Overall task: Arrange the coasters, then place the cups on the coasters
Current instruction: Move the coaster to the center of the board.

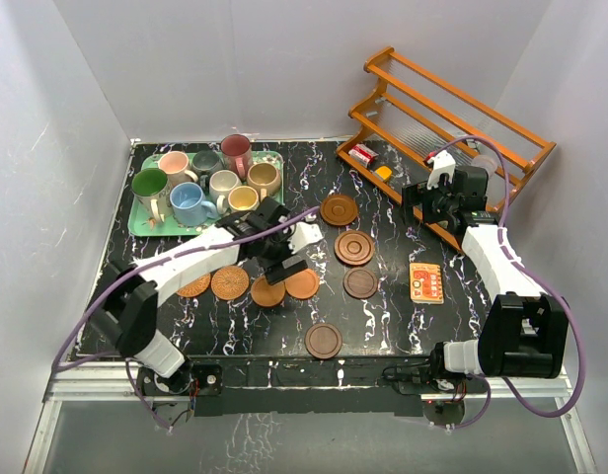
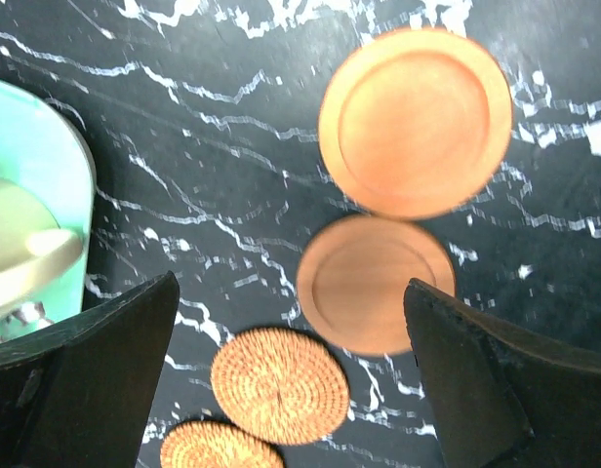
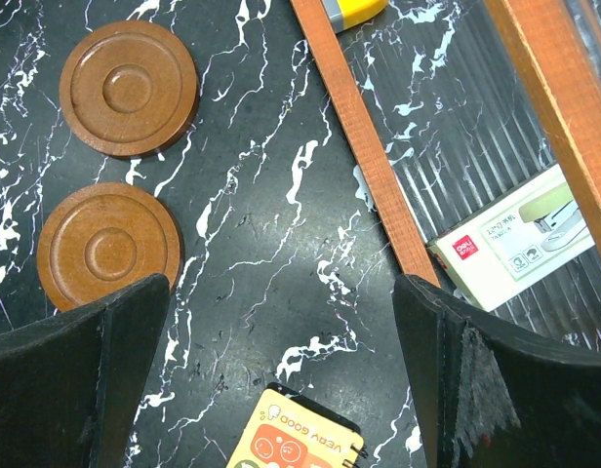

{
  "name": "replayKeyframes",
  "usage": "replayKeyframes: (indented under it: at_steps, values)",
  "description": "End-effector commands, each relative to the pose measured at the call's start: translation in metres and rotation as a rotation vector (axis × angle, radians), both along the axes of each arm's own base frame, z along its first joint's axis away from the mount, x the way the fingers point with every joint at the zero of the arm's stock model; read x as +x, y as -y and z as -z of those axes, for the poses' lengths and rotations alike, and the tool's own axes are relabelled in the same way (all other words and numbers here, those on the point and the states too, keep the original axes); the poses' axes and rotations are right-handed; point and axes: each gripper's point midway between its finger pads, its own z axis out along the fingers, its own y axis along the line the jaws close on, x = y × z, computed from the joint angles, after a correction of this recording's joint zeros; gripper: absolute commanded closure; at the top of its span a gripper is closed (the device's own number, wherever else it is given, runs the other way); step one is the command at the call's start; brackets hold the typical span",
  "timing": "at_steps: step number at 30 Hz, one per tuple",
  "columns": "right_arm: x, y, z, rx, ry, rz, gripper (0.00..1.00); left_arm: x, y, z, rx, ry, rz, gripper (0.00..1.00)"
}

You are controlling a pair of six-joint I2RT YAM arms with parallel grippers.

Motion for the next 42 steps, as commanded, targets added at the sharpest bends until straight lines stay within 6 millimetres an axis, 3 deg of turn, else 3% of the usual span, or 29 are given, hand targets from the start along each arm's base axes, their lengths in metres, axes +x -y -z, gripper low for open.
replayKeyframes:
  at_steps: [1, 5, 10, 22, 30, 42]
  values:
    - [0.013, 0.001, -0.026, 0.003, 0.075, -0.007, 0.02, -0.031, -0.024, -0.001, 0.017, -0.043, 0.085, 0.01]
    - [0.013, 0.000, -0.028, 0.004, 0.080, -0.008, 0.02, -0.048, -0.034, 0.012, 0.029, -0.065, 0.151, 0.01]
    - [0.012, 0.000, -0.031, 0.006, 0.086, -0.007, 0.02, -0.057, -0.030, 0.024, -0.001, -0.087, 0.202, 0.01]
    - [0.012, 0.003, -0.030, 0.001, 0.086, 0.003, 0.02, -0.046, -0.034, 0.054, 0.066, -0.048, 0.235, 0.01]
    - [0.013, 0.004, -0.028, -0.003, 0.081, 0.005, 0.02, -0.044, -0.037, 0.063, 0.077, -0.040, 0.215, 0.01]
    - [0.013, 0.004, -0.026, -0.004, 0.076, 0.005, 0.02, -0.024, -0.049, 0.065, 0.116, -0.007, 0.135, 0.01]
